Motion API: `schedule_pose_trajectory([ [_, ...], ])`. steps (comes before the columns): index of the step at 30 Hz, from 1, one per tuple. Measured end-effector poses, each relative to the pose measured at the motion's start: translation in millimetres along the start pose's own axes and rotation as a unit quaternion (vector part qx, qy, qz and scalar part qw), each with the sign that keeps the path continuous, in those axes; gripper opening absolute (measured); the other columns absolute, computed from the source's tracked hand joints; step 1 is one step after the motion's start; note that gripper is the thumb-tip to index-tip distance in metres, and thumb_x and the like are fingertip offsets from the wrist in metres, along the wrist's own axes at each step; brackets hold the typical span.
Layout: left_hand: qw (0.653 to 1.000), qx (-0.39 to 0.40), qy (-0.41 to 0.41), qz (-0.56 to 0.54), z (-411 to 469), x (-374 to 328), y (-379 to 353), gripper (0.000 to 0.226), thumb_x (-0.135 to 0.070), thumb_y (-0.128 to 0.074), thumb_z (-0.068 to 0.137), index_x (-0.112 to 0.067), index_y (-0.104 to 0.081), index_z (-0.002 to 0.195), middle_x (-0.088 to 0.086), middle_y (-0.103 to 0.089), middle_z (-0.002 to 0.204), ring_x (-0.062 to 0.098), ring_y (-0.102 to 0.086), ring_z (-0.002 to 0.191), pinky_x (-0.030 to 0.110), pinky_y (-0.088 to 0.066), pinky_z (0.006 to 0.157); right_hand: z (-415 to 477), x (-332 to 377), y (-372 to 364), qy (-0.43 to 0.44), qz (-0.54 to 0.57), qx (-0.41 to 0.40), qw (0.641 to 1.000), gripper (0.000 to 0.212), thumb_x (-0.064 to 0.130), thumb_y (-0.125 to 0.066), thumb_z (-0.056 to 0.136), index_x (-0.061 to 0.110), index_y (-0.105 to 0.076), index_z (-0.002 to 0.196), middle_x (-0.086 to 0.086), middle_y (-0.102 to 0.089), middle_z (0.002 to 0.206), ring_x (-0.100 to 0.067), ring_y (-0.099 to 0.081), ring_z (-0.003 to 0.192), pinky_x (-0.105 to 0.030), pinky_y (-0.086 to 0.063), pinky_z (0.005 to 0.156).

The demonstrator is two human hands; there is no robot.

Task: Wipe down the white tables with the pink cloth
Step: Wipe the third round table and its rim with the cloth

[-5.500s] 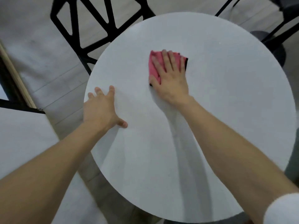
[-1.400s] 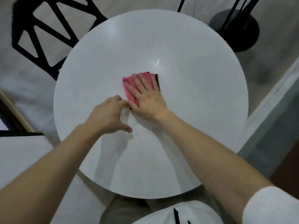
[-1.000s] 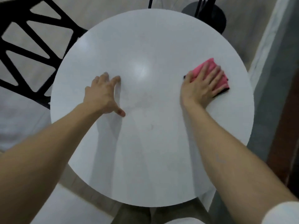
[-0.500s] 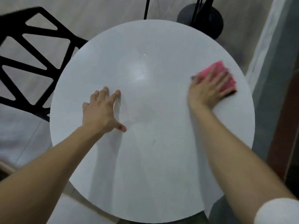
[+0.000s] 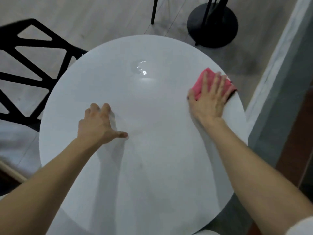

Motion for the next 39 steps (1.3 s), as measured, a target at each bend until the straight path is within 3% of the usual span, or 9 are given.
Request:
schedule_pose_trajectory([
  [6, 0.999, -0.037, 0.029, -0.019, 19.1, -61.2, 12.7, 0.143, -0.087, -0.087, 0.06, -0.024, -0.016, 0.167, 0.013, -0.017, 0.175, 0.033, -0.012, 0.166, 0.064, -0.04, 0.12, 3.5, 119.1, -27.0, 0.273, 0.025, 0.008, 0.962, 0.076, 0.062, -0.035, 0.106, 0.031, -0.02, 0.174, -0.006, -0.008, 0.183, -0.026, -0.001, 0.169, -0.062, -0.001, 0.133],
  [12, 0.998, -0.031, 0.032, -0.048, 23.5, -78.0, 11.3, 0.134, -0.074, -0.091, 0.07, -0.024, -0.016, 0.169, 0.017, -0.022, 0.17, 0.041, -0.022, 0.161, 0.067, -0.048, 0.113, -1.8, -62.0, -12.2, 0.056, 0.004, -0.054, 0.997, 0.075, 0.061, -0.034, 0.108, 0.033, -0.011, 0.174, -0.008, -0.009, 0.182, -0.03, -0.005, 0.169, -0.068, -0.009, 0.131],
  [15, 0.998, -0.035, 0.032, -0.03, 25.2, -75.4, 7.3, 0.133, -0.076, -0.088, 0.072, -0.027, -0.012, 0.17, 0.015, -0.015, 0.174, 0.04, -0.018, 0.163, 0.068, -0.047, 0.114, 19.8, -10.8, -8.2, -0.031, 0.005, -0.061, 0.998, 0.079, 0.057, -0.031, 0.106, 0.024, -0.011, 0.175, -0.019, -0.011, 0.18, -0.039, -0.007, 0.168, -0.076, -0.008, 0.127],
  [19, 0.998, -0.042, 0.041, -0.026, 31.3, -72.3, 3.4, 0.136, -0.081, -0.087, 0.066, -0.03, -0.012, 0.168, 0.012, -0.018, 0.172, 0.038, -0.025, 0.159, 0.064, -0.051, 0.108, 81.4, 143.1, -16.0, 0.148, 0.028, -0.008, 0.988, 0.079, 0.057, -0.024, 0.105, 0.023, -0.011, 0.175, -0.018, -0.007, 0.181, -0.039, -0.003, 0.168, -0.073, -0.001, 0.126],
  [22, 0.998, -0.041, 0.044, -0.022, 32.1, -71.7, 3.5, 0.139, -0.084, -0.087, 0.063, -0.032, -0.012, 0.168, 0.01, -0.019, 0.171, 0.036, -0.025, 0.158, 0.061, -0.052, 0.106, 96.7, 163.3, -18.2, 0.236, 0.026, 0.016, 0.971, 0.075, 0.059, -0.025, 0.107, 0.028, -0.016, 0.174, -0.011, -0.007, 0.182, -0.032, -0.002, 0.169, -0.066, 0.001, 0.13],
  [28, 0.998, -0.047, 0.038, -0.025, 28.3, -71.7, 5.6, 0.139, -0.086, -0.085, 0.063, -0.032, -0.011, 0.168, 0.012, -0.017, 0.172, 0.037, -0.022, 0.159, 0.061, -0.054, 0.104, 44.7, 6.6, -7.2, 0.097, 0.005, -0.03, 0.995, 0.073, 0.06, -0.031, 0.11, 0.031, -0.012, 0.174, -0.009, -0.007, 0.183, -0.029, -0.001, 0.169, -0.066, -0.007, 0.132],
  [31, 0.997, -0.053, 0.037, -0.036, 27.6, -70.2, 4.5, 0.14, -0.087, -0.084, 0.063, -0.033, -0.011, 0.168, 0.011, -0.015, 0.172, 0.036, -0.021, 0.16, 0.062, -0.054, 0.107, 62.9, 58.2, -4.8, 0.017, 0.001, -0.031, 0.999, 0.077, 0.058, -0.029, 0.108, 0.024, -0.01, 0.175, -0.017, -0.007, 0.181, -0.038, -0.003, 0.168, -0.073, -0.007, 0.128],
  [36, 0.996, -0.065, 0.047, -0.048, 27.9, -67.2, -0.5, 0.14, -0.088, -0.083, 0.064, -0.036, -0.008, 0.17, 0.008, -0.01, 0.177, 0.032, -0.016, 0.165, 0.061, -0.048, 0.113, 116.8, 263.4, -18.9, 0.257, 0.012, 0.05, 0.965, 0.075, 0.057, -0.022, 0.107, 0.028, -0.01, 0.175, -0.012, -0.007, 0.182, -0.034, -0.001, 0.169, -0.071, 0.005, 0.128],
  [39, 0.995, -0.063, 0.049, -0.058, 25.7, -69.4, 2.5, 0.139, -0.087, -0.082, 0.066, -0.037, -0.006, 0.171, 0.007, -0.007, 0.179, 0.03, -0.012, 0.166, 0.06, -0.047, 0.116, 123.2, 267.2, -17.4, 0.329, 0.008, 0.061, 0.942, 0.071, 0.057, -0.028, 0.108, 0.033, -0.017, 0.174, -0.005, -0.012, 0.182, -0.026, -0.006, 0.169, -0.063, 0.004, 0.132],
])
Point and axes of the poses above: each hand's wrist, its own z-axis towards the middle knuckle, its own y-axis out of the back of the hand, x = y × z, the point moved 3 cm from there along z, towards the middle knuckle
